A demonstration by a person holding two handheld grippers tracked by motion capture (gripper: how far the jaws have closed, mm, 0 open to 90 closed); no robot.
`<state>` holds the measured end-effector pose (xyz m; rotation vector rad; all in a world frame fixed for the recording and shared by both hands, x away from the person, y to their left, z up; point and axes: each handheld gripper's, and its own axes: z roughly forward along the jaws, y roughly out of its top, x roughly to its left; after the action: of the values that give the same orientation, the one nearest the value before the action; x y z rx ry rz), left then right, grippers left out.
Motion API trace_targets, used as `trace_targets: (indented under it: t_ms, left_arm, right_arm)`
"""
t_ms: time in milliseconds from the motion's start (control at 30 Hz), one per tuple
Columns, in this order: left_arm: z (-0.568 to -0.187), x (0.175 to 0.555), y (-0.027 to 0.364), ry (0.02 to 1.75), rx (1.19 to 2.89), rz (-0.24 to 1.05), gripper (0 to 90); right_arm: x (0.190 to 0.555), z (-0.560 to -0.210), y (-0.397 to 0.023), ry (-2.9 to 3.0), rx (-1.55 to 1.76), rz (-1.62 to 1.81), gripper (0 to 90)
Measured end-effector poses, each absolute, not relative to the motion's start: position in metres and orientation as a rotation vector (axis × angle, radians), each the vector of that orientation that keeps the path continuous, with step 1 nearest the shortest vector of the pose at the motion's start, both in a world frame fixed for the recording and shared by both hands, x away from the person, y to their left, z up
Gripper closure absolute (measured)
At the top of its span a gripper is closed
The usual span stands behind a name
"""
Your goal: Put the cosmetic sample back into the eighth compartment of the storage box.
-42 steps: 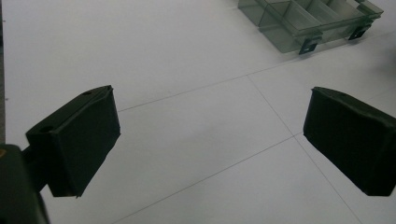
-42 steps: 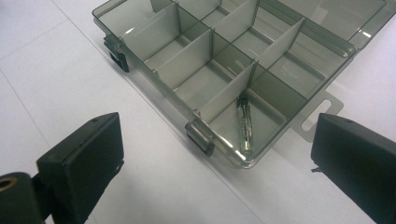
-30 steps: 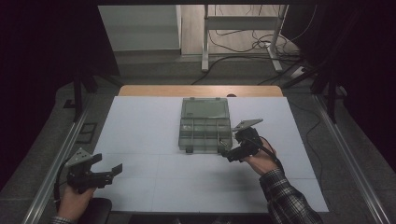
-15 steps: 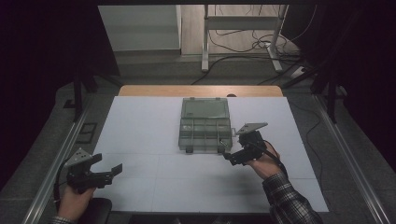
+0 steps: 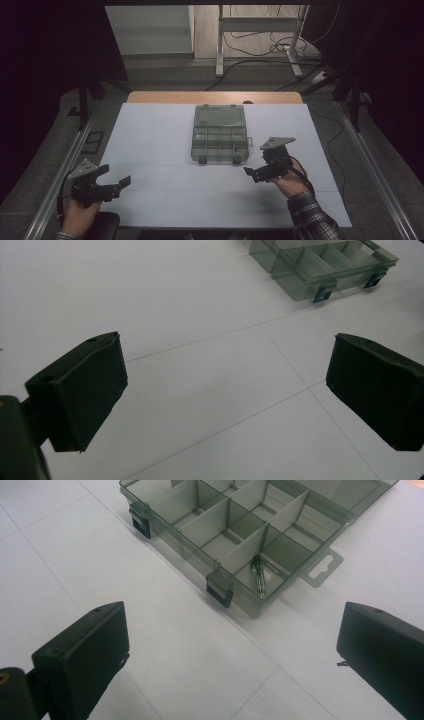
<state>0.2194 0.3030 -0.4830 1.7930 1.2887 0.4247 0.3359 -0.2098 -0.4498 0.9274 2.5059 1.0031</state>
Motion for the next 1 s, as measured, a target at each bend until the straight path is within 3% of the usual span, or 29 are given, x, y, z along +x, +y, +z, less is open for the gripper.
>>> trace_targets:
  t_ms: [1000]
  left_arm:
    - [-0.483,0.219,0.303,1.291,1.787,0.422,3.5]
  right_arm:
    - [0.307,-0.45,-0.247,2.439,0.957,0.991,0.1]
